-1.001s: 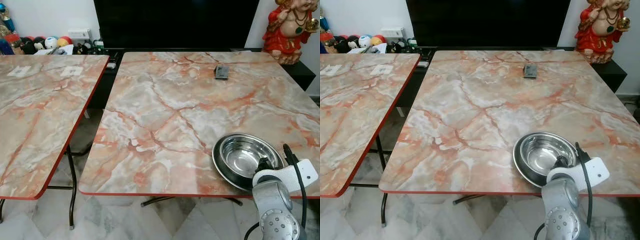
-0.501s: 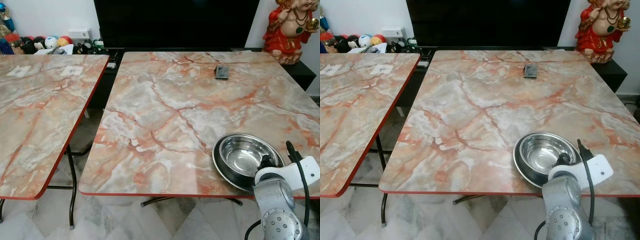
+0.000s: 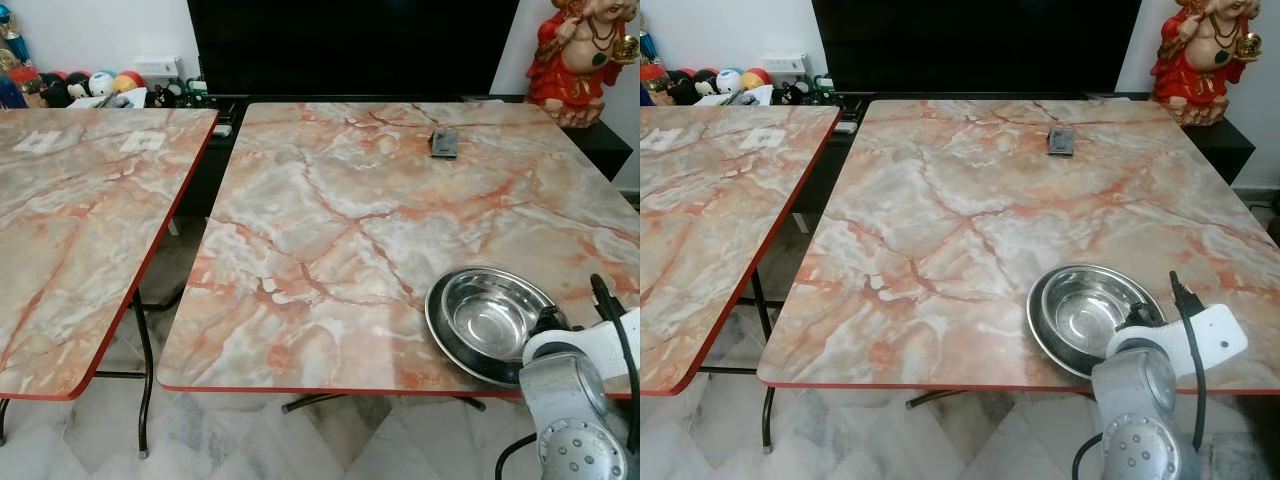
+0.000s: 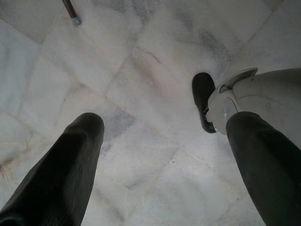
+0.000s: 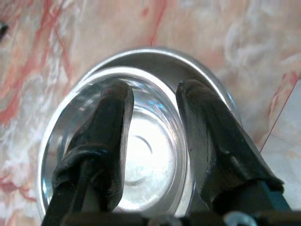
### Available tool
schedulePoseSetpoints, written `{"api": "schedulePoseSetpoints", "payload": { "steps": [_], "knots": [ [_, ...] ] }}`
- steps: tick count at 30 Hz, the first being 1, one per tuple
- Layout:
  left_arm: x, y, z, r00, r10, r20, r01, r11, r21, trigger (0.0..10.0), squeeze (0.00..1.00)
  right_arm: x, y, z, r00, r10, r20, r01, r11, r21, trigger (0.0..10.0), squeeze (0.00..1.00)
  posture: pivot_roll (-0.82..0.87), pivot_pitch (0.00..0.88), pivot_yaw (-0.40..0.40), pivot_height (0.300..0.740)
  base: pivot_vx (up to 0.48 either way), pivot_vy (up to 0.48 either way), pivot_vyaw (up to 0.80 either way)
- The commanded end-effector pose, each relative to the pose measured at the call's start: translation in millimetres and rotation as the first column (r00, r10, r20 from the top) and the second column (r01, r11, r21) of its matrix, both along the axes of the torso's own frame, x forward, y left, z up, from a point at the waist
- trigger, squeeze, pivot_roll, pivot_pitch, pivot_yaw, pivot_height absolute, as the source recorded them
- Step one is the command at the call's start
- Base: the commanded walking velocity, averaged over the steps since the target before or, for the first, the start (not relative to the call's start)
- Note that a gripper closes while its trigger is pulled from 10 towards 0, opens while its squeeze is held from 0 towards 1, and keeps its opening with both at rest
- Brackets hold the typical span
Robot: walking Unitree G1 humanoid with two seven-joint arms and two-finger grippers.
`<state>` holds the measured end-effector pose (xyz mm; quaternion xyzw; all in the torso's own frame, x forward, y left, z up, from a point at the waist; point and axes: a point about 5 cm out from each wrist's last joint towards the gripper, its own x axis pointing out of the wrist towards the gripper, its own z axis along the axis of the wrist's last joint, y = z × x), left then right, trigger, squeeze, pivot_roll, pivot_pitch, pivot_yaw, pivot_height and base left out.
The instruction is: Setting the table
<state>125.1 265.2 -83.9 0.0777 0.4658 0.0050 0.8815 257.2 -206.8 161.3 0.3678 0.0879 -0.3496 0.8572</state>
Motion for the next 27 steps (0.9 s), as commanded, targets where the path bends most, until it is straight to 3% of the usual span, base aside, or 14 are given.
{"api": "schedulePoseSetpoints", "payload": {
  "steps": [1, 3, 9, 15, 16, 19, 24, 25, 26, 27],
  "knots": [
    [-8.2, 0.9, -2.8, 0.999, -0.002, -0.035, 0.002, 1.000, -0.001, 10.0, 0.00, -9.5, 9.6, -10.8, 0.999, 0.004, -0.052, -0.002, 0.999, 0.038, 10.0, 0.00, -0.07, 0.105, 0.003, 0.740, 0.000, 0.000, 0.00],
    [-8.3, 0.9, -2.8, 0.999, -0.002, -0.035, 0.002, 1.000, -0.001, 10.0, 0.00, -9.7, 9.3, -10.5, 0.999, 0.001, -0.053, 0.000, 0.999, 0.033, 10.0, 0.00, -0.06, 0.105, 0.003, 0.740, 0.000, 0.000, 0.00],
    [-8.3, 1.0, -2.8, 0.999, 0.005, -0.032, -0.005, 1.000, 0.004, 10.0, 0.00, -1.8, 9.3, -4.0, 0.994, 0.110, -0.027, -0.113, 0.984, -0.140, 10.0, 0.00, -0.07, 0.106, 0.009, 0.740, 0.000, 0.000, 0.00],
    [-7.6, 2.3, -2.0, 0.999, 0.027, -0.017, -0.027, 1.000, 0.012, 10.0, 0.00, 11.8, 4.2, 4.4, 0.948, 0.318, 0.008, -0.282, 0.853, -0.439, 10.0, 0.00, -0.06, 0.099, 0.004, 0.740, 0.000, 0.000, 0.00],
    [-7.6, 2.3, -2.0, 0.999, 0.027, -0.017, -0.027, 1.000, 0.012, 10.0, 0.00, 11.8, 4.2, 4.4, 0.948, 0.318, 0.008, -0.282, 0.853, -0.439, 10.0, 0.00, -0.06, 0.099, 0.004, 0.740, 0.000, 0.000, 0.00],
    [-7.8, 2.5, -2.0, 0.999, 0.036, -0.012, -0.036, 0.999, 0.013, 10.0, 0.00, 21.6, 9.3, 3.5, 0.897, 0.441, 0.009, -0.354, 0.730, -0.584, 10.0, 0.00, -0.05, 0.085, 0.005, 0.740, 0.000, 0.000, 0.00],
    [-7.6, 2.9, -1.7, 0.999, 0.052, -0.002, -0.052, 0.999, 0.015, 10.0, 0.00, 22.3, 13.5, -8.1, 0.866, 0.500, -0.020, -0.411, 0.689, -0.597, 10.0, 0.00, -0.04, 0.074, -0.001, 0.740, 0.000, 0.000, 0.00],
    [-8.1, 3.5, -1.7, 0.998, 0.070, 0.002, -0.070, 0.997, 0.013, 10.0, 0.00, 23.1, 16.2, -10.6, 0.846, 0.532, -0.036, -0.436, 0.650, -0.622, 10.0, 0.00, -0.04, 0.067, -0.002, 0.740, 0.000, 0.000, 0.00],
    [-8.1, 3.5, -1.7, 0.998, 0.070, 0.002, -0.070, 0.997, 0.013, 10.0, 0.00, 23.1, 16.2, -10.6, 0.846, 0.532, -0.036, -0.436, 0.650, -0.622, 10.0, 0.00, -0.04, 0.067, -0.002, 0.740, 0.000, 0.000, 0.00],
    [-8.4, 4.0, -1.8, 0.997, 0.079, 0.001, -0.079, 0.997, 0.015, 10.0, 0.00, 23.9, 17.4, -10.7, 0.835, 0.549, -0.044, -0.443, 0.621, -0.647, 10.0, 0.00, -0.04, 0.063, -0.001, 0.740, 0.000, 0.000, 0.00]
  ]
}}
